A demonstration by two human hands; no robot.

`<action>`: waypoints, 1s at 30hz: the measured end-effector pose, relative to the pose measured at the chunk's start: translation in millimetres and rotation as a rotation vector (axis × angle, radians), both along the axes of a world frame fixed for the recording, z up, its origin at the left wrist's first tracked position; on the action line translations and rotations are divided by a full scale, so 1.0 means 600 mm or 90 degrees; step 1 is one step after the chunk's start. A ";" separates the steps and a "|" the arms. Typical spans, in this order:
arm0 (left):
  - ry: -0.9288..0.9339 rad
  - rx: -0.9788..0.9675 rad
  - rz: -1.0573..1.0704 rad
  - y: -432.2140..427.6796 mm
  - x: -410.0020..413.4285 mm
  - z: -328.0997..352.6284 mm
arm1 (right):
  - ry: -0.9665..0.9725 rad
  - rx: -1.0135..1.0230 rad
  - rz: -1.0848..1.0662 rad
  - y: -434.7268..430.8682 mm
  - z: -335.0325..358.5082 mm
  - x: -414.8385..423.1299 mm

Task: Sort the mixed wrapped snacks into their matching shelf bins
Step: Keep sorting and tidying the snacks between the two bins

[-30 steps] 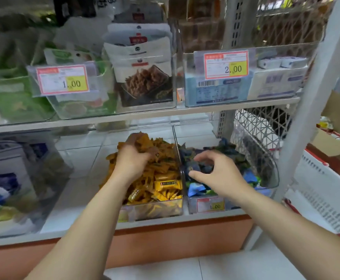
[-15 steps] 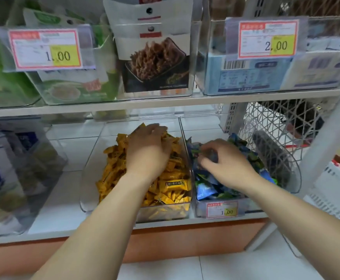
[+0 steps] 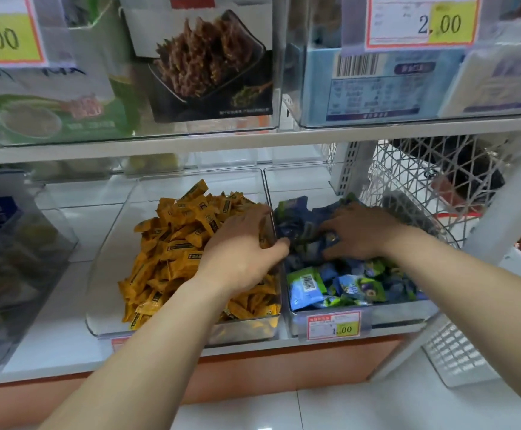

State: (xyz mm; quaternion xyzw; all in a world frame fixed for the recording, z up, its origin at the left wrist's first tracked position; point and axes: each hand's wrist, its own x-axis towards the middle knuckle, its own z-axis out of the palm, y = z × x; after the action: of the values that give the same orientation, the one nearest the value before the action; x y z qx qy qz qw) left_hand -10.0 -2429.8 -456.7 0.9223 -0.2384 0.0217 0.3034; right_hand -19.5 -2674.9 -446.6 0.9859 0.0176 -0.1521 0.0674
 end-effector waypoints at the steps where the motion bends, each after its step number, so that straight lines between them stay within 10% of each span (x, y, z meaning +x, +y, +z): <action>1: 0.005 -0.002 -0.003 0.001 0.000 -0.002 | 0.023 -0.024 -0.027 -0.014 0.007 0.003; 5: 0.001 -0.008 0.001 -0.002 0.001 -0.007 | -0.019 -0.089 -0.046 -0.026 0.037 0.018; 8: -0.004 -0.012 0.001 -0.005 0.001 -0.008 | -0.159 0.109 0.031 0.010 0.035 0.048; 10: -0.007 -0.013 0.000 -0.005 0.000 -0.008 | -0.123 0.232 0.073 0.043 0.019 0.074; 15: -0.011 -0.015 -0.002 -0.004 0.000 -0.010 | 0.094 0.076 0.035 0.062 -0.035 0.131; 30: 0.020 -0.036 0.002 -0.002 0.000 -0.011 | 0.164 0.185 0.059 0.076 -0.049 0.153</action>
State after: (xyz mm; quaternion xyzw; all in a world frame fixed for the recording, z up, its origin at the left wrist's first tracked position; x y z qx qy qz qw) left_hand -10.2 -2430.8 -463.2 0.9138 -0.2316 0.0149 0.3332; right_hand 72.6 -2629.1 -475.7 0.9558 0.0932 -0.2694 -0.0718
